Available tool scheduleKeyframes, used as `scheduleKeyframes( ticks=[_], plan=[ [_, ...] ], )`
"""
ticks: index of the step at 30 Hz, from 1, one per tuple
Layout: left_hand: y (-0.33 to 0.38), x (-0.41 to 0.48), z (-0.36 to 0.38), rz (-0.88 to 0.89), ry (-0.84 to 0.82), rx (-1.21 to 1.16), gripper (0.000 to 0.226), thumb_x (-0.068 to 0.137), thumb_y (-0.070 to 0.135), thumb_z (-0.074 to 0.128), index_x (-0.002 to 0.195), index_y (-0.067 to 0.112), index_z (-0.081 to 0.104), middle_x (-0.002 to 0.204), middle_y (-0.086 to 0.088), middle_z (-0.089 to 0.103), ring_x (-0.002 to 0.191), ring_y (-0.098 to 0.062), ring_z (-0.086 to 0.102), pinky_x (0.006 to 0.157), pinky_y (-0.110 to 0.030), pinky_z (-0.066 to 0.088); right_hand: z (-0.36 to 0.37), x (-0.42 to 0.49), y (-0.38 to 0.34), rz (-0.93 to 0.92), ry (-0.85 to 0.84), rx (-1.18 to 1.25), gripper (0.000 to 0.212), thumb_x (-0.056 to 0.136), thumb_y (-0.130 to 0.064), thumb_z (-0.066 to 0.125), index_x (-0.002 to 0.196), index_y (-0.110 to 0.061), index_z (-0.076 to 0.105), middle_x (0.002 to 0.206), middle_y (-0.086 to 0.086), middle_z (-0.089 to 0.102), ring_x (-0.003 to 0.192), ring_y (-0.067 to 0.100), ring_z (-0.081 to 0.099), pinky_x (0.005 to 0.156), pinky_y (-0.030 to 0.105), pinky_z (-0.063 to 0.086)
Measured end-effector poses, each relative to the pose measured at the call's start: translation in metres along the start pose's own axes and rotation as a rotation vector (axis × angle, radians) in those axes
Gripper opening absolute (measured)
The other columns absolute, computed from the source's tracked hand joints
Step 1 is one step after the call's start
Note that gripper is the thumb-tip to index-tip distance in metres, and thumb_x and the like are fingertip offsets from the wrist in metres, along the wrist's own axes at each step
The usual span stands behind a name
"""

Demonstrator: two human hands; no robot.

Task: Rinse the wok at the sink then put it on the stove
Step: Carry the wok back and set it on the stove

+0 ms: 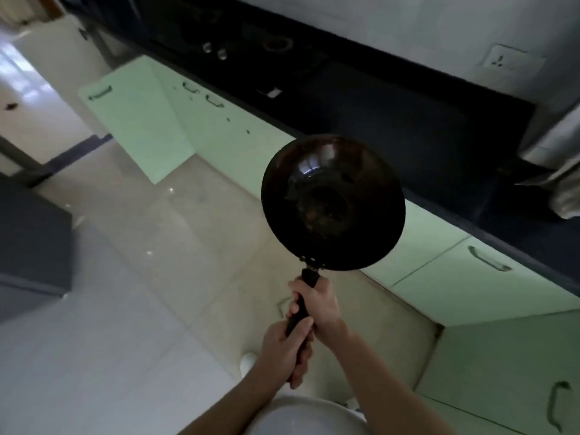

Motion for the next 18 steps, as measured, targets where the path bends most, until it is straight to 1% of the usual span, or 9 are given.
scheduleKeyframes(
  ticks=[7,10,16,18],
  plan=[
    [0.002,-0.001,-0.131,-0.020,0.118,-0.126,0.030,0.098,0.025,0.052,0.075,0.004,0.053,0.051,-0.008,0.045,0.032,-0.017,0.036,0.032,-0.021,0.032,0.140,0.032,0.031,0.094,-0.120,-0.074,0.031,0.090,0.004,0.059,0.063,-0.007,0.049,0.052,0.007,0.045,0.041,0.020,0.046,0.047,0.032,0.049],
    [0.001,-0.005,-0.168,-0.015,0.181,-0.198,0.030,0.098,0.023,0.051,0.075,0.004,0.052,0.049,-0.006,0.044,0.031,-0.016,0.035,0.032,-0.021,0.032,0.184,0.041,0.042,0.139,-0.176,-0.126,0.027,0.091,0.004,0.059,0.068,-0.007,0.049,0.053,0.006,0.046,0.041,0.018,0.046,0.046,0.032,0.049],
    [0.004,-0.002,-0.231,0.012,0.316,-0.302,0.033,0.099,0.021,0.050,0.070,0.005,0.053,0.046,-0.004,0.044,0.030,-0.017,0.034,0.031,-0.021,0.031,0.260,0.065,0.061,0.203,-0.315,-0.264,0.031,0.092,0.003,0.059,0.066,-0.009,0.048,0.054,0.006,0.045,0.041,0.019,0.046,0.047,0.033,0.050],
    [0.008,0.003,-0.252,0.022,0.362,-0.333,0.034,0.099,0.021,0.050,0.069,0.005,0.053,0.046,-0.005,0.045,0.030,-0.018,0.035,0.031,-0.022,0.031,0.285,0.077,0.064,0.217,-0.358,-0.308,0.033,0.091,0.002,0.060,0.062,-0.011,0.050,0.054,0.007,0.045,0.040,0.020,0.046,0.048,0.033,0.050]
  ],
)
Point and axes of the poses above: each hand's wrist, its own x-axis towards the middle knuckle, its own z-axis out of the palm, y = z × x, the point moved 6 cm from there along x, towards the middle knuckle
